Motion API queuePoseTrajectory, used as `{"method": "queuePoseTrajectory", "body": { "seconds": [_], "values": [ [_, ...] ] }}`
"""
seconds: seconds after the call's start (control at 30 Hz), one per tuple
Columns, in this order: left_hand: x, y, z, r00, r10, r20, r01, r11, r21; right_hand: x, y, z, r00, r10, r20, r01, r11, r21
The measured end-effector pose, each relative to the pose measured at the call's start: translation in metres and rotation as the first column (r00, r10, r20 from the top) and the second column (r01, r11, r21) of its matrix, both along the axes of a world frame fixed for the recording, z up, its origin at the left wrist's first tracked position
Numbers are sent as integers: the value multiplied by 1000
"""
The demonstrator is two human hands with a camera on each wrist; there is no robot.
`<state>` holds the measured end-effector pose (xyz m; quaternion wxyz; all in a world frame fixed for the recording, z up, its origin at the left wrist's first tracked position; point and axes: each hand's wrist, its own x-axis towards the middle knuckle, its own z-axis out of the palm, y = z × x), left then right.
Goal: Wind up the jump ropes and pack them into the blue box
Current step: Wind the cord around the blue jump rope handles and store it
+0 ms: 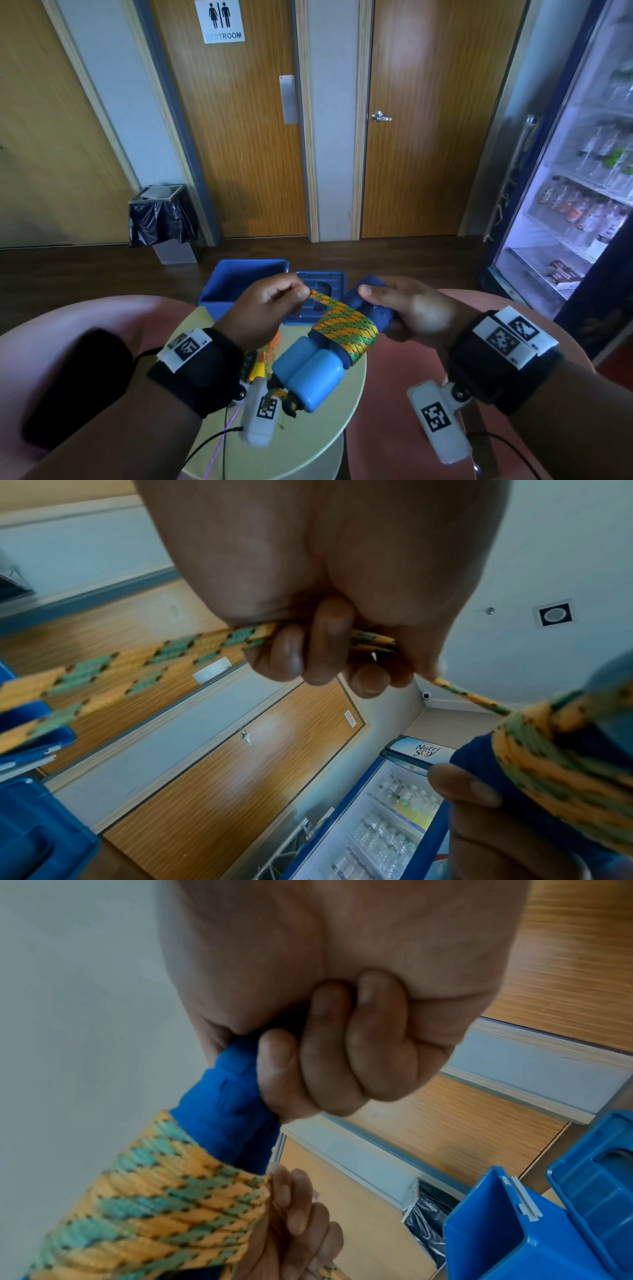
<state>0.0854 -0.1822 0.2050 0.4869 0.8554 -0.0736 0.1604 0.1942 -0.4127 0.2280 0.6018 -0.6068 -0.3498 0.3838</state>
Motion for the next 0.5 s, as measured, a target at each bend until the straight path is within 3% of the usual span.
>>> {"method": "queuePoseTrajectory", "body": {
  "seconds": [0.13,0.23,0.27,0.33,0.4,0.47,0.5],
  "values": [
    [-2,-1,-8,999,-13,-50,7,991,-130,-5,3,0,999,-22,-26,24,998,61],
    [-1,-5,-14,979,-26,-201,-45,940,-340,-11,11,-3,996,-42,-74,51,992,117],
    [-1,-11,-18,965,-46,-260,-88,872,-481,-14,16,-4,993,-53,-103,68,987,143],
    [-4,-29,-28,962,-46,-268,-174,653,-737,-21,25,-5,977,-106,-186,141,971,192],
    [-6,-51,-30,970,-4,-243,-212,475,-854,-29,36,-7,940,-191,-282,255,943,212],
    [-5,-68,-28,983,29,-184,-178,430,-885,-38,47,-8,895,-286,-342,369,907,206],
    [-6,-75,-24,986,64,-152,-164,451,-877,-42,51,-9,876,-337,-345,418,887,195]
  ]
}}
